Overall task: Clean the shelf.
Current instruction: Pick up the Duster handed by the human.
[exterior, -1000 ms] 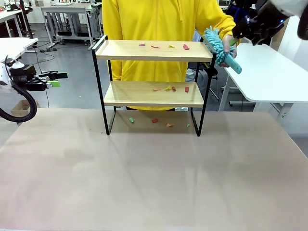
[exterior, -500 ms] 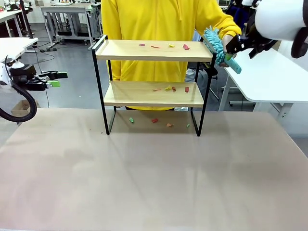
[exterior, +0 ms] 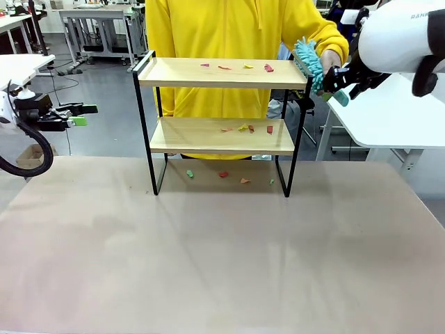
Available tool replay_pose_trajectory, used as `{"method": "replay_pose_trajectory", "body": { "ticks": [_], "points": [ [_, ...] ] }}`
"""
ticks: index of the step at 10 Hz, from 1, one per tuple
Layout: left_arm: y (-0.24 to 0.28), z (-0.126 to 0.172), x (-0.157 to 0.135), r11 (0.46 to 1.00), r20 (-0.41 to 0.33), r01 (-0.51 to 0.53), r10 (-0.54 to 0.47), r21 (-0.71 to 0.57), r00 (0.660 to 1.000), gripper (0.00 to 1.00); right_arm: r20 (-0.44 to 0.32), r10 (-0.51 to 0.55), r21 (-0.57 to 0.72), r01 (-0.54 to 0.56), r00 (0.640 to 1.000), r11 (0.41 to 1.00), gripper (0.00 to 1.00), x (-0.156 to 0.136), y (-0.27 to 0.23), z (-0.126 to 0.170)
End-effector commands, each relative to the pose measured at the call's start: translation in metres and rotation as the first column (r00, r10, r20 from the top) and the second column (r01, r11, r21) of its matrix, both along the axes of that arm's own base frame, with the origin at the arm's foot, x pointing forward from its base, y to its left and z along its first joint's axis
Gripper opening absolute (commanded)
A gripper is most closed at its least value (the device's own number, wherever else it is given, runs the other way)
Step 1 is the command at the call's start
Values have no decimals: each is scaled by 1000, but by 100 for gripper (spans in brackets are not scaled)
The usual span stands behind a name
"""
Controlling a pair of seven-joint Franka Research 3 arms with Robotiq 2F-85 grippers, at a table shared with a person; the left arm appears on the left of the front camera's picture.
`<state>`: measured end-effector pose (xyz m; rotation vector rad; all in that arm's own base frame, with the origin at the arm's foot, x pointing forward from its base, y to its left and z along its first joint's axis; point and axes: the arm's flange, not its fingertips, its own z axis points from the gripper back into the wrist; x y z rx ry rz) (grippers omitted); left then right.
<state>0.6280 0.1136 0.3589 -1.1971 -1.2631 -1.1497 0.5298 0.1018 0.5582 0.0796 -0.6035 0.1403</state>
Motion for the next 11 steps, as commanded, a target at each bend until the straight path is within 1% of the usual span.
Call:
{"method": "replay_pose_trajectory", "body": {
  "ticks": [1,2,7,9,10,11],
  "points": [
    [1,2,0,1000,14,-3,3,1,1000,100,-16,-28,25,28,999,999,35,3,5,-1],
    [1,2,0,1000,14,-3,3,1,1000,100,-14,-33,24,33,999,999,0,3,5,-2],
    [1,2,0,1000,14,-3,3,1,1000,100,-7,-80,-3,80,997,997,0,-2,2,6],
    [1,2,0,1000,14,-3,3,1,1000,100,-15,-115,-29,114,993,993,0,-5,1,9],
    [1,2,0,1000,14,-3,3,1,1000,100,-34,-134,-25,133,990,991,0,-5,-1,9],
    [1,2,0,1000,14,-3,3,1,1000,100,10,-160,-55,160,987,986,0,-5,-3,10]
  ]
}}
